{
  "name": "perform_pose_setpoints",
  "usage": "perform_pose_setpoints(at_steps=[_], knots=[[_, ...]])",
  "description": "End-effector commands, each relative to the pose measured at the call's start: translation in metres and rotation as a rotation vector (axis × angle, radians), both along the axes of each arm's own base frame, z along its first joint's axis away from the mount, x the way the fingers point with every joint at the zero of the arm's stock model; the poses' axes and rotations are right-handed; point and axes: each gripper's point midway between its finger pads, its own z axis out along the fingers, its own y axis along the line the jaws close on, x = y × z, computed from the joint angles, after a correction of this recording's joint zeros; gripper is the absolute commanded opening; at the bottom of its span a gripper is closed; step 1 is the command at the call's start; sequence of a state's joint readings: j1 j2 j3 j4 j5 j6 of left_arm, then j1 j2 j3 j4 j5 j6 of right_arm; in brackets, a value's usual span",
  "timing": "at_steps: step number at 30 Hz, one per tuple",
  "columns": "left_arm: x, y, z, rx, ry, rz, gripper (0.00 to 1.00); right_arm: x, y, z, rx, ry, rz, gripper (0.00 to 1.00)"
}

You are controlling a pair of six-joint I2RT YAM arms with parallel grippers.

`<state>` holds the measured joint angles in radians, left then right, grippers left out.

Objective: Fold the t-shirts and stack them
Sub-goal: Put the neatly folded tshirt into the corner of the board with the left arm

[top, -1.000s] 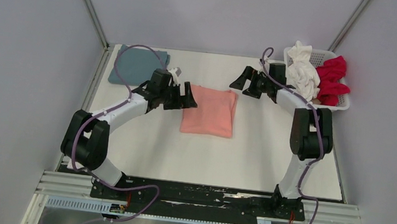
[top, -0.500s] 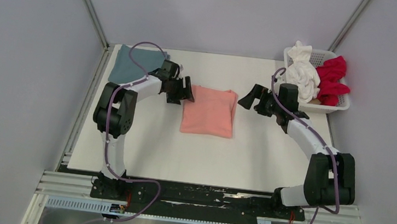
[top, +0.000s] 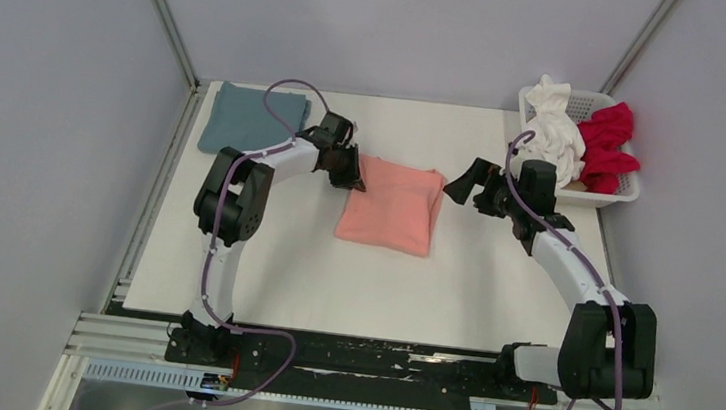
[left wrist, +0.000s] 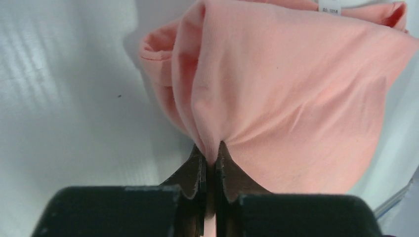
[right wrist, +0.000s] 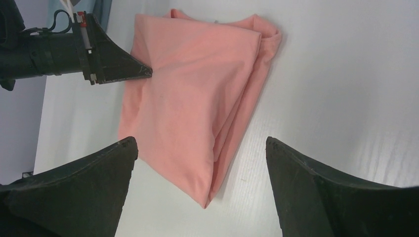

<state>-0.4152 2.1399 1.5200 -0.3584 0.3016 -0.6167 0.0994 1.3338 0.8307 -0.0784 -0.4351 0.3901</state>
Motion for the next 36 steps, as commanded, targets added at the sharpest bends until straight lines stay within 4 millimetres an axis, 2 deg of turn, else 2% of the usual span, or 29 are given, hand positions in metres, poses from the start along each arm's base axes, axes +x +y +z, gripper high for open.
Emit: perform_pose_setpoints(at_steps=[1,4,7,12,17,20,21,23,26,27,28,29,36], knots=[[-0.012,-0.007,-0.027,0.118,0.052,-0.004,0.0,0.0,-0.017,0.015,-0.02,-0.076,-0.051,1.0],[0.0,0.009,-0.014,0.221,-0.009,0.02,0.0,-0.004,-0.031,0.012,-0.046,-0.085,-0.101,1.0],[0.023,0.025,0.017,0.32,-0.129,0.034,0.0,-0.002,-0.044,0.013,-0.083,-0.104,-0.151,1.0],[0.06,0.066,0.073,0.554,-0.329,0.012,0.0,0.003,-0.052,0.018,-0.115,-0.119,-0.183,1.0],[0.098,0.117,0.118,0.717,-0.517,0.042,0.0,0.004,-0.062,0.016,-0.153,-0.125,-0.225,1.0],[0.116,0.141,0.14,0.81,-0.615,-0.017,0.0,0.005,-0.066,0.018,-0.167,-0.133,-0.242,1.0],[0.133,0.162,0.16,0.88,-0.693,0.001,0.0,0.006,-0.067,0.017,-0.176,-0.135,-0.247,1.0],[0.144,0.18,0.174,0.952,-0.742,0.004,0.0,0.007,-0.069,0.016,-0.185,-0.132,-0.256,1.0],[0.159,0.202,0.197,1.02,-0.782,0.011,0.0,0.009,-0.073,0.01,-0.201,-0.117,-0.269,1.0],[0.162,0.214,0.197,1.04,-0.769,0.016,0.0,0.009,-0.073,0.009,-0.203,-0.114,-0.271,1.0],[0.166,0.218,0.208,1.043,-0.784,0.032,0.0,0.01,-0.073,0.008,-0.205,-0.111,-0.27,1.0],[0.168,0.226,0.209,1.054,-0.775,0.038,0.0,0.011,-0.074,0.006,-0.207,-0.105,-0.271,1.0],[0.169,0.252,0.255,1.088,-0.818,0.097,0.0,0.015,-0.073,-0.001,-0.207,-0.082,-0.267,1.0]])
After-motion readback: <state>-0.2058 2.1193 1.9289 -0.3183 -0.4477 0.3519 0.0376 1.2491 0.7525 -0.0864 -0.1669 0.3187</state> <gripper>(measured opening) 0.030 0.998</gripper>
